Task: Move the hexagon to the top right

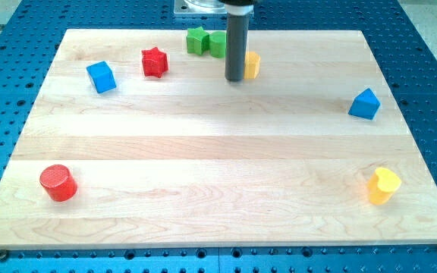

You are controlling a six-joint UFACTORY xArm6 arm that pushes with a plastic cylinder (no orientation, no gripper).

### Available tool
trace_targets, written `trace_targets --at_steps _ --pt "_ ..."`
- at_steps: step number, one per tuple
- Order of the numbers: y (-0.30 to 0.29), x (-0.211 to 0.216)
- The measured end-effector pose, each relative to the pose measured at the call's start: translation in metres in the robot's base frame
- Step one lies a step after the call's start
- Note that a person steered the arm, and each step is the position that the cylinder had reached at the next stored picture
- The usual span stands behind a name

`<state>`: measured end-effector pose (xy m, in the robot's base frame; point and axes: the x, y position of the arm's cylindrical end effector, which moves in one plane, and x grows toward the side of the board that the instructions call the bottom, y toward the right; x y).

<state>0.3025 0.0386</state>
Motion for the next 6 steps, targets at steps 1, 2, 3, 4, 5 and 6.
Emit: trace_targets --at_steps 1,2,3,4,5,6 --pt "0.073 -0.051" --pt "0.118 -0.078" --pt "0.109 -0.094" --pt "0.089 -0.111" --pt "0.108 -0.111" --pt "0.136 -0.111"
